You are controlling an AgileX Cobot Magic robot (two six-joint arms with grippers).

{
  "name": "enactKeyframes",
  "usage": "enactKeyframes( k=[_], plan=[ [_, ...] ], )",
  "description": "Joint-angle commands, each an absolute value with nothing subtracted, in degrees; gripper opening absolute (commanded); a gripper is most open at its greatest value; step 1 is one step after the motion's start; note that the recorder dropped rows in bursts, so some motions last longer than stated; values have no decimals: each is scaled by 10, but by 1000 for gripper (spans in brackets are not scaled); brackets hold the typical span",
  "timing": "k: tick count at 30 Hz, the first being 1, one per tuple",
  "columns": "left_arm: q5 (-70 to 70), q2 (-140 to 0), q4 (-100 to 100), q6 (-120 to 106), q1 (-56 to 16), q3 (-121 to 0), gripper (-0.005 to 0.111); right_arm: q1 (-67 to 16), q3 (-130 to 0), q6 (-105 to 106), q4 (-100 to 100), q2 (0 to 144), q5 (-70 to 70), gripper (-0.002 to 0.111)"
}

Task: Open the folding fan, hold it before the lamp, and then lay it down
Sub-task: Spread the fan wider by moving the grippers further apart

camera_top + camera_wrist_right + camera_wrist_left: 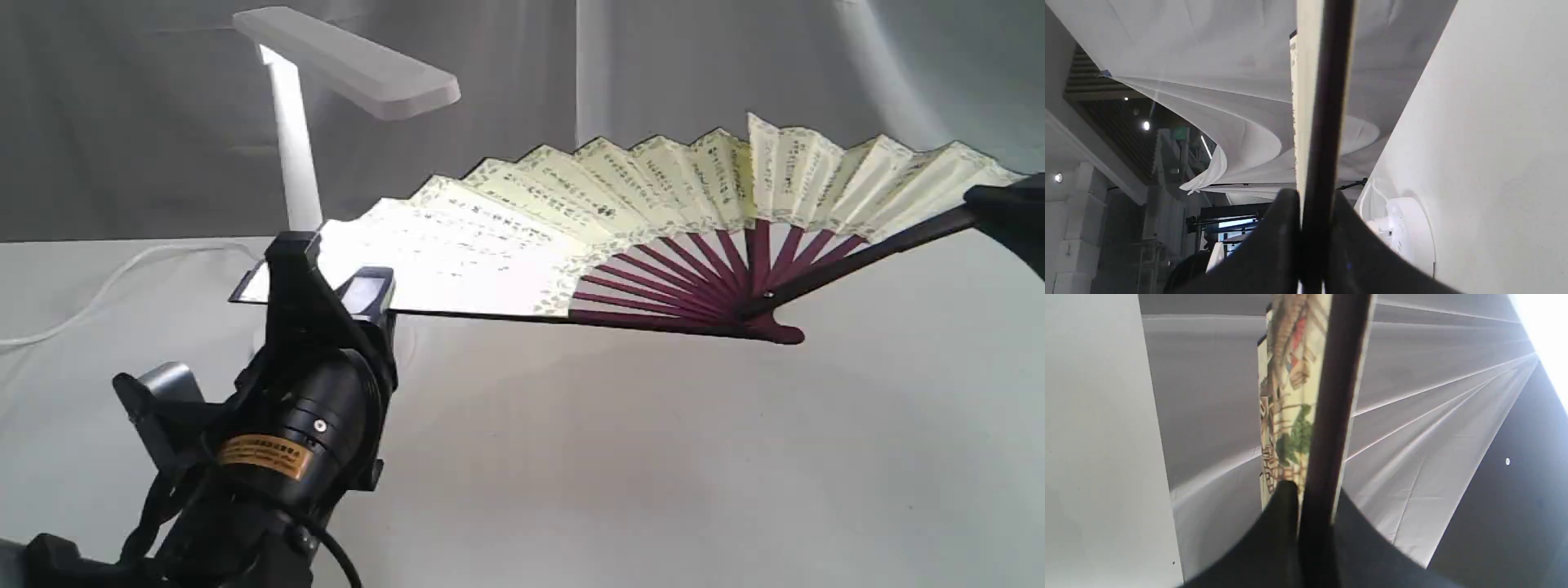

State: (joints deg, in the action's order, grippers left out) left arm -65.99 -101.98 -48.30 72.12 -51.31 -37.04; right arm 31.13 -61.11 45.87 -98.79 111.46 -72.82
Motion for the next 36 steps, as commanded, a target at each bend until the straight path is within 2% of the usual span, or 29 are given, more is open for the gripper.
enactKeyframes(
  k=[1, 9, 15, 27, 36],
  plan=[
    [-700, -999, -522, 705, -516, -368, 0, 331, -608, 480, -996, 1095, -700, 0],
    [-700, -992, -518, 705, -516, -368, 0, 368, -608, 475, -965, 1075, -700, 0],
    [-700, -991, -513, 706, -517, -368, 0, 368, -608, 462, -936, 1075, -700, 0],
    [-700, -972, -603, 672, -573, -367, 0, 368, -608, 460, -927, 1029, -700, 0],
    [-700, -919, -623, 667, -575, -309, 0, 359, -594, 460, -930, 1021, -700, 0]
  ],
)
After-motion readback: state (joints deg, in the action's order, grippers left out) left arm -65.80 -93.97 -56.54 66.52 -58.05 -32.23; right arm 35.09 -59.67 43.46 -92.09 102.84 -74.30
